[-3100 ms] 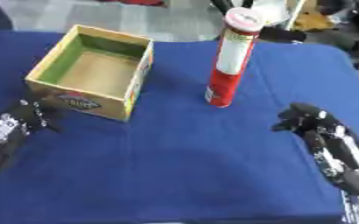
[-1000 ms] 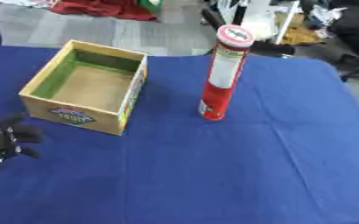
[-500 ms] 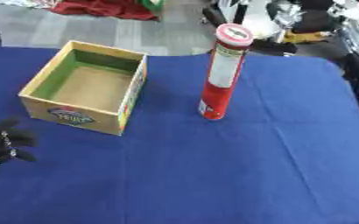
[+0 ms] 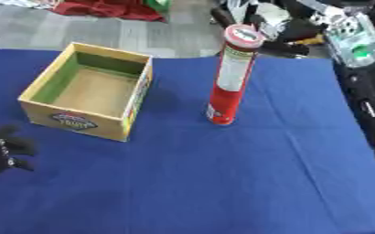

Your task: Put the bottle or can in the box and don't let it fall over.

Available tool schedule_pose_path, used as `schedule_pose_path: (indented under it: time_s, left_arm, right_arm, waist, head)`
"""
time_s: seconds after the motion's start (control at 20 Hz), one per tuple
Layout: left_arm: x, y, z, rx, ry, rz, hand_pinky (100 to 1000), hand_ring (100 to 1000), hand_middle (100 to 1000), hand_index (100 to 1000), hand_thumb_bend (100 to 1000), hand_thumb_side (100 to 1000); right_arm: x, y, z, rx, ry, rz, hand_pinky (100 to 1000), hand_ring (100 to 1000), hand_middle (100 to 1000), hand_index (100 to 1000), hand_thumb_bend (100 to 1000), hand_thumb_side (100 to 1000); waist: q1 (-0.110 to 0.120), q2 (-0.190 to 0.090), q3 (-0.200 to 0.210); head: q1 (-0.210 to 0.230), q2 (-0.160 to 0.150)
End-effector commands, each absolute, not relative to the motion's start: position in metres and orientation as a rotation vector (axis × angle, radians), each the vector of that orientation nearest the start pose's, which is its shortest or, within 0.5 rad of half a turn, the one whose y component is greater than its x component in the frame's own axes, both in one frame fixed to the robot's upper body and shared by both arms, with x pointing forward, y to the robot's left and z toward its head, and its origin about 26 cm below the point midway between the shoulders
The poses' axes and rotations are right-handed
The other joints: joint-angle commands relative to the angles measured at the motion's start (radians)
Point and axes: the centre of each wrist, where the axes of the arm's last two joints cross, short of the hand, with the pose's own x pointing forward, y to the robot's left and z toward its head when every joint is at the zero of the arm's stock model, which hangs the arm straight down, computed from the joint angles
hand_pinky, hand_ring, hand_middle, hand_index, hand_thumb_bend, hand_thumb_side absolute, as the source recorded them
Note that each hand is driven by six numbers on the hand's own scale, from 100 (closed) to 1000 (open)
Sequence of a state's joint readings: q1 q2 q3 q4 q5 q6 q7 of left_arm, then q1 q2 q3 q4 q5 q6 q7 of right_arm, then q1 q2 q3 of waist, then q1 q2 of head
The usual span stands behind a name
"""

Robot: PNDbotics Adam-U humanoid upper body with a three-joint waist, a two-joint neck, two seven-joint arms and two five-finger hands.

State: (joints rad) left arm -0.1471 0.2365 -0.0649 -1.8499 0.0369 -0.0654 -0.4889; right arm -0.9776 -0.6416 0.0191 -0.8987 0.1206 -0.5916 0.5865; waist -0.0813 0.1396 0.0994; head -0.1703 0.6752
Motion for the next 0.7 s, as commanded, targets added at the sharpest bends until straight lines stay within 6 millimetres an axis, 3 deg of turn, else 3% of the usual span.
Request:
schedule_pose_path:
  time_s: [0.05, 0.7]
  left_arm:
    - [0.2990, 0.2503, 0.1196, -0.278, -1.949, -0.786, 646, 767, 725, 963, 100, 872]
    - [0.2994, 0.2489, 0.1213, -0.285, -1.956, -0.789, 646, 766, 724, 963, 100, 868]
  right_arm:
    - [0.4635, -0.3774, 0.2739, -0.354, -1.987, 1.784, 1000, 962, 953, 995, 100, 347]
    - [0.4687, -0.3681, 0.2659, -0.418, -1.930, 1.847, 1000, 971, 962, 1000, 100, 370]
  waist:
    - [0.003, -0.011, 0.002]
    - [0.009, -0.007, 0.008]
  head:
    - [-0.005, -0.005]
    - [-0.022, -0.009]
